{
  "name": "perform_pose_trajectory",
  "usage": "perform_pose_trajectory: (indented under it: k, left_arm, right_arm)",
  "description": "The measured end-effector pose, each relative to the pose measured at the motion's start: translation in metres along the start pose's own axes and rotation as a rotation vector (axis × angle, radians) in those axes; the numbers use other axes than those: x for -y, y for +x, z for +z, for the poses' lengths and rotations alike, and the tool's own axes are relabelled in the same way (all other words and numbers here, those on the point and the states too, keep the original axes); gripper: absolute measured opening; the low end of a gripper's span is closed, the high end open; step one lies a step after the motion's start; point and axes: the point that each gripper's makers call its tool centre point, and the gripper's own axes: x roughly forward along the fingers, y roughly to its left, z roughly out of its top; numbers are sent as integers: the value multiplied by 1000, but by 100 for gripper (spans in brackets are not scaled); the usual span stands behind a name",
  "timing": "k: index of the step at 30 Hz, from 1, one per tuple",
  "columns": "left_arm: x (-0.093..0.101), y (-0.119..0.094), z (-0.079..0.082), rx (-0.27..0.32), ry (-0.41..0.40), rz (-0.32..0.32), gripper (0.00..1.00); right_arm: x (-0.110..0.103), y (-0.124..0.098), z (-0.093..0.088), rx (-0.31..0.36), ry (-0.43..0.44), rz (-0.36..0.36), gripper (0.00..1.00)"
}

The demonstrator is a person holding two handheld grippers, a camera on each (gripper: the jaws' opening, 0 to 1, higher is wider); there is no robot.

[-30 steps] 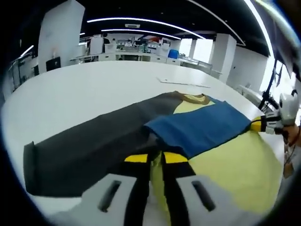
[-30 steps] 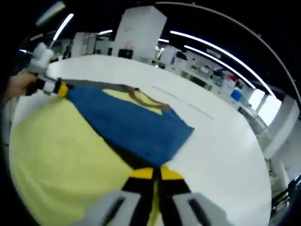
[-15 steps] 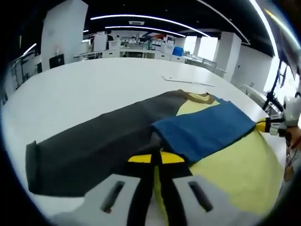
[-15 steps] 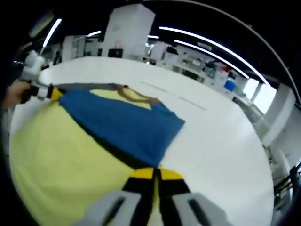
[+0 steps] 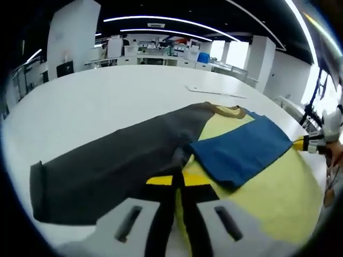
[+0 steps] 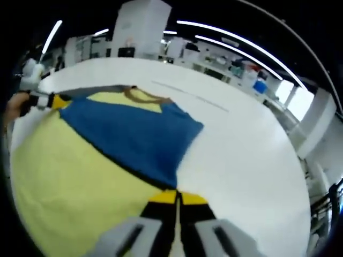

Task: Fold the garment on the visible template until the final outline fits inside the template.

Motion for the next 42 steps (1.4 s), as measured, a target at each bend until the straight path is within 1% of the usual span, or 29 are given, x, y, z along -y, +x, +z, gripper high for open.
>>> perform_pose_trajectory:
  k: [3, 6, 9, 11, 12, 13, 15, 16, 17, 19, 20, 21, 23, 25, 26, 27, 28, 30, 31, 32, 33, 35, 37, 38, 40, 41, 42]
  left_arm:
    - [1, 1, 0, 1, 7, -2, 1]
    - [1, 0, 1, 4, 7, -4, 3]
    - [2, 0, 2, 4, 28, -14, 10]
    - [6, -4, 2, 2, 48, -34, 16]
    - [9, -6, 3, 6, 51, -47, 21]
    - [12, -7, 4, 11, 53, -65, 25]
    - [17, -12, 5, 13, 56, -88, 31]
    - [21, -16, 6, 17, 74, -105, 34]
    - [23, -20, 7, 18, 85, -111, 36]
    - [26, -25, 8, 23, 107, -125, 45]
    - [26, -28, 8, 24, 116, -124, 49]
    - [26, -31, 8, 26, 125, -126, 54]
    - [25, -36, 10, 35, 136, -134, 59]
    - [21, -43, 10, 38, 142, -133, 68]
    - [24, -49, 13, 44, 149, -132, 71]
    - [23, -52, 13, 46, 152, -130, 72]
    - [21, -55, 13, 47, 157, -131, 74]
    - [13, -61, 15, 60, 155, -112, 78]
    - [6, -66, 15, 65, 146, -91, 80]
    - [3, -69, 17, 71, 141, -78, 83]
    - [-5, -72, 17, 76, 127, -54, 86]
    - [-20, -75, 16, 79, 114, -18, 92]
    - [-35, -79, 15, 76, 110, 15, 96]
    - [-42, -81, 15, 78, 114, 29, 97]
    - [-48, -83, 15, 82, 118, 47, 98]
    - [-55, -85, 14, 79, 119, 64, 98]
    - [-65, -87, 12, 75, 118, 83, 97]
  right_arm:
    - [-2, 1, 1, 4, -5, 13, 0]
    - [-2, 0, 1, 3, 1, 9, 0]
    - [-3, -1, 2, 6, 6, 16, 0]
    - [-6, -1, 4, 20, 29, 44, 0]
    - [-6, -2, 5, 27, 37, 53, 0]
    - [-8, -4, 7, 37, 36, 70, 3]
    - [-11, -7, 10, 48, 69, 92, 18]
    - [-12, -8, 12, 57, 81, 104, 25]
    - [-14, -10, 14, 65, 88, 117, 34]
    - [-13, -12, 16, 71, 112, 128, 47]
    - [-14, -13, 17, 71, 115, 143, 55]
    - [-16, -14, 18, 73, 126, 155, 59]
    - [-16, -19, 23, 88, 135, 162, 68]
    - [-23, -27, 31, 113, 165, 207, 76]
    - [-25, -30, 34, 121, 182, 225, 83]
    - [-24, -31, 37, 131, 198, 238, 87]
    - [-26, -36, 41, 142, 205, 256, 90]
    - [-32, -44, 44, 148, 203, 281, 96]
    - [-32, -46, 45, 150, 201, 287, 99]
    - [-32, -48, 45, 150, 196, 285, 99]
    - [-37, -53, 47, 154, 181, 305, 99]
    - [-39, -59, 48, 157, 176, 316, 99]
    - [-40, -66, 49, 160, 169, 328, 99]
    - [-41, -69, 49, 162, 167, 331, 99]
    - [-41, -74, 49, 165, 163, 333, 99]
    - [-42, -82, 49, 174, 163, 327, 99]
    - [-41, -85, 50, 179, 165, 325, 99]
